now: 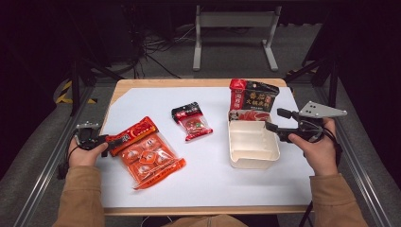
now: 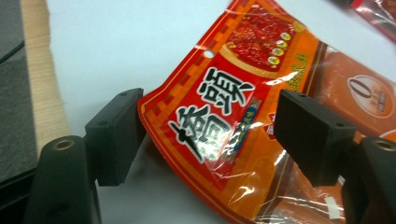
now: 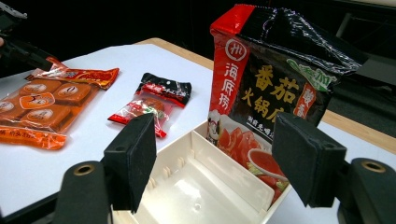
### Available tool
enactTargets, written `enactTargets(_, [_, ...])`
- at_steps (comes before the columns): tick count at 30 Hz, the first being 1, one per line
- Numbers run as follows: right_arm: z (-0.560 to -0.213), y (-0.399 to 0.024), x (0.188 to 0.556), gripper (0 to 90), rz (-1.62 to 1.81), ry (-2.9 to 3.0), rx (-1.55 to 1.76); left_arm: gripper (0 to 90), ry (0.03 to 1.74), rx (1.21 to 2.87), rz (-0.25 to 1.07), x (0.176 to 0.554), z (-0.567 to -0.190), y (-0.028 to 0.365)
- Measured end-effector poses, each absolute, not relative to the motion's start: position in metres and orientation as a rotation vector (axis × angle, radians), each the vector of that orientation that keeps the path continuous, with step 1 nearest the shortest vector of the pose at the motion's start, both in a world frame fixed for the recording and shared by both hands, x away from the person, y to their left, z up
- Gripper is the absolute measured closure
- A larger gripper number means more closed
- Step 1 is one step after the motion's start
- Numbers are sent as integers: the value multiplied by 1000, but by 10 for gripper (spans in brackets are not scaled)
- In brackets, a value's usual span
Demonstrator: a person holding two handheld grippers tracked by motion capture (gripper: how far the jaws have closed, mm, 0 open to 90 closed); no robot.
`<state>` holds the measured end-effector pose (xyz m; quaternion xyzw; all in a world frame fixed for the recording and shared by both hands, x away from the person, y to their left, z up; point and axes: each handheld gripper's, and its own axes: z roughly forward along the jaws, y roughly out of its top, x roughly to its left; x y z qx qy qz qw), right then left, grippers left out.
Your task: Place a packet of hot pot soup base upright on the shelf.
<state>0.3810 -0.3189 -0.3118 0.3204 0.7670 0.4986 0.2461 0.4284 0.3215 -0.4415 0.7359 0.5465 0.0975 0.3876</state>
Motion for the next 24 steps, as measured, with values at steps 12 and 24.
enactTargets(12, [-313,-317,381,313,1357,2100,874,391,1361,1875,150,431,-451,319])
enactTargets(24, [-316,-313,383,332,1360,2125,860,791,1370,1833,239,428,-449,317])
